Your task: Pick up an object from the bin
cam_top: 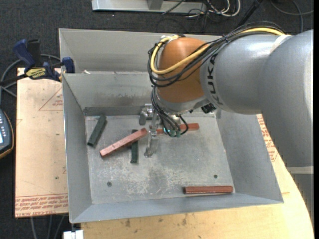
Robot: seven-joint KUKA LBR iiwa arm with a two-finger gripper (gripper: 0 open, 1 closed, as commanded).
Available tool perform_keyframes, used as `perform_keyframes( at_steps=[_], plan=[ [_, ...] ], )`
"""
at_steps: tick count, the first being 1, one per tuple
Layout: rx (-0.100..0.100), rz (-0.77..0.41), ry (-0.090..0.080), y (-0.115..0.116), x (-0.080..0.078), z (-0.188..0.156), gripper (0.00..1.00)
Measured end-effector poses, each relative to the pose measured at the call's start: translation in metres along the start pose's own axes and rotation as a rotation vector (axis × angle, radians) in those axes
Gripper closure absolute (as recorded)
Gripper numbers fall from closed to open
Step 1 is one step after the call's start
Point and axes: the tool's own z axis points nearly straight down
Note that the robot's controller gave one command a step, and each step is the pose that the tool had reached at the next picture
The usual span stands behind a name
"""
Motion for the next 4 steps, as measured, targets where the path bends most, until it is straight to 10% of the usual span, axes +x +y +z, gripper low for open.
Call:
perform_keyframes(
  at_steps=[1, 2, 3, 4],
  plan=[
    [0.0, -0.09, -0.004, 0.021, -0.016, 0.068, 0.0],
    [-0.005, -0.088, -0.018, 0.022, -0.02, 0.059, 1.0],
    [-0.003, -0.063, -0.02, 0.035, -0.028, -0.112, 1.0],
    [0.001, -0.329, -0.003, 0.036, -0.026, -0.042, 1.0]
  ],
)
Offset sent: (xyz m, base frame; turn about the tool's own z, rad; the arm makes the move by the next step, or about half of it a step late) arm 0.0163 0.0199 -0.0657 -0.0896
